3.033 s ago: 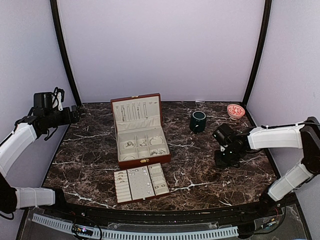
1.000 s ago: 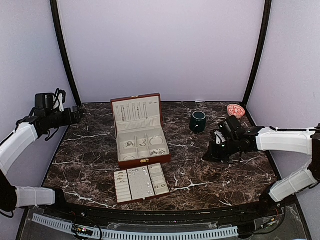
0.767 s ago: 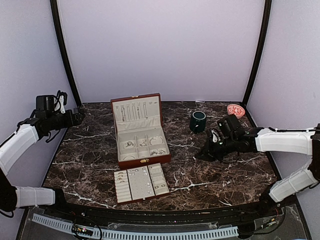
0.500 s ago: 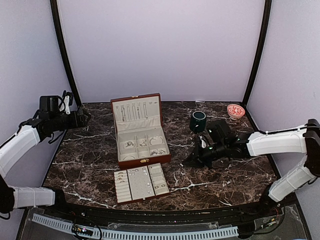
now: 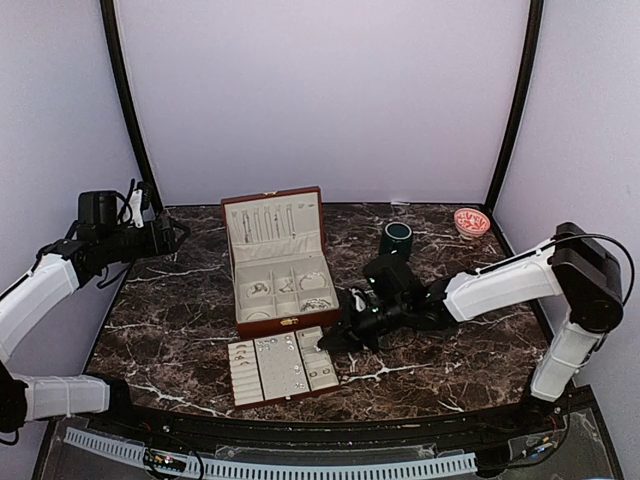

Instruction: Organize the mixed jewelry

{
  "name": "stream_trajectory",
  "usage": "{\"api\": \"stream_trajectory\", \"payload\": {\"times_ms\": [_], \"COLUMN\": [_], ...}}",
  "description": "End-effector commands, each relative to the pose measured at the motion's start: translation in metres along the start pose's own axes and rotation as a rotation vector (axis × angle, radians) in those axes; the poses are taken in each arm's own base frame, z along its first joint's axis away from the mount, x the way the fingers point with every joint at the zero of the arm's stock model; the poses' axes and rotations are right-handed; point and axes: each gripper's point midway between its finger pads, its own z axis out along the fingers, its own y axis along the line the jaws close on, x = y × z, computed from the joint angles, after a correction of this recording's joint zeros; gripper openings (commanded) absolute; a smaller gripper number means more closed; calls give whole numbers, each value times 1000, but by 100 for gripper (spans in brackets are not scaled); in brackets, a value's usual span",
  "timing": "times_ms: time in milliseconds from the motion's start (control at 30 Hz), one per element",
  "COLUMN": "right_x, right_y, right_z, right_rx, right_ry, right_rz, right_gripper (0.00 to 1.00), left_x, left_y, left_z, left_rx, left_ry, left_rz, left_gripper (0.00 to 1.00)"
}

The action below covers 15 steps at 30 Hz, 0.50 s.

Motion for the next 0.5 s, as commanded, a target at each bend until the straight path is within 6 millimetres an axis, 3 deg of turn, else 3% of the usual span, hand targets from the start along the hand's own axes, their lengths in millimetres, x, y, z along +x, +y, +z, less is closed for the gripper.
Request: {"api": "stream_trajectory", "payload": {"times_ms": [0, 467], "right_x": [10, 26], "right_y": [26, 26], "right_z": [17, 59], "right_rx": [-76, -75], "right_ry": [59, 164], "right_rz": [23, 23], "right_gripper": [0, 0], "left_x": [-4, -3], "left_y": [-11, -17], "left_z": [-6, -7], "left_rx": [52, 84], "left_ry": [-30, -31], "left_rz": [4, -3], "left_gripper": [93, 92]}}
